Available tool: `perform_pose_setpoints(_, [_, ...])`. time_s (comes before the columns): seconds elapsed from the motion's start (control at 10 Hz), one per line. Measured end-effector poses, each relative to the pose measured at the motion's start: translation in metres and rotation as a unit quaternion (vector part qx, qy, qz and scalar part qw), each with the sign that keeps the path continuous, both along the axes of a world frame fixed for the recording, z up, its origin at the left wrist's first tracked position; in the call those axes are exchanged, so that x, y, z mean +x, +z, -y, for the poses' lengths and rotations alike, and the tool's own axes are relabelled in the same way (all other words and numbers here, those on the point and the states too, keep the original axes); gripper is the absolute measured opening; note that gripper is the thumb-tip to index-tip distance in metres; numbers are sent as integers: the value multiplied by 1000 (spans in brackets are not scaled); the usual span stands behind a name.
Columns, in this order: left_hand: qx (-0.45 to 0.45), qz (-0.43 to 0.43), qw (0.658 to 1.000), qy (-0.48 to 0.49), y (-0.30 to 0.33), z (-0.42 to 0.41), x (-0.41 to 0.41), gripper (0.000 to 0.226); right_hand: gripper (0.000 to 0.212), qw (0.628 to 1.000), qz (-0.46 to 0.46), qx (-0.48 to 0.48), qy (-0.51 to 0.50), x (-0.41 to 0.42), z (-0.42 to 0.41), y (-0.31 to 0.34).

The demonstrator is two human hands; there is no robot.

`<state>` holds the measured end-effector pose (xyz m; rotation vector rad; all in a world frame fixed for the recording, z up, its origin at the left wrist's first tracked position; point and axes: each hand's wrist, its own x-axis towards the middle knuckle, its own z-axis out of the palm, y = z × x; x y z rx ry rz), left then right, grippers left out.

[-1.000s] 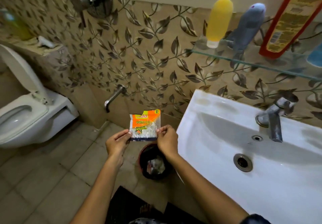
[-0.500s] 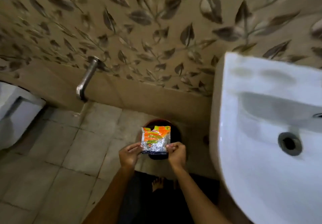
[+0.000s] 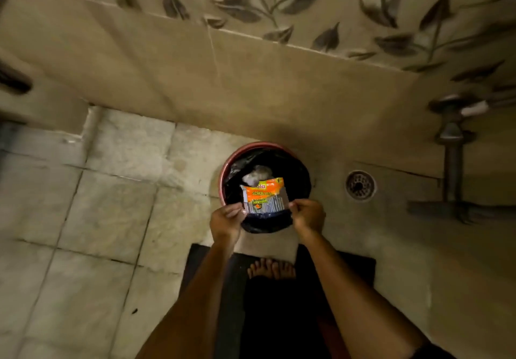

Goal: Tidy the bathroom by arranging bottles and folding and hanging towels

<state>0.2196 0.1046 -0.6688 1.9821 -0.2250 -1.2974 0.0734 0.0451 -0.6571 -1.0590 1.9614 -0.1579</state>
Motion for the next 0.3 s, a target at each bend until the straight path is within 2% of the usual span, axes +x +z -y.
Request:
perform_pose_setpoints(0.1, [38, -31, 998, -35, -14, -2, 7, 40, 25, 1000, -10, 12, 23, -5, -2, -17])
perform_pose_setpoints(0.3, [92, -18, 987, -132, -26, -7, 10, 44, 23, 999, -24, 45, 9, -10, -10, -22])
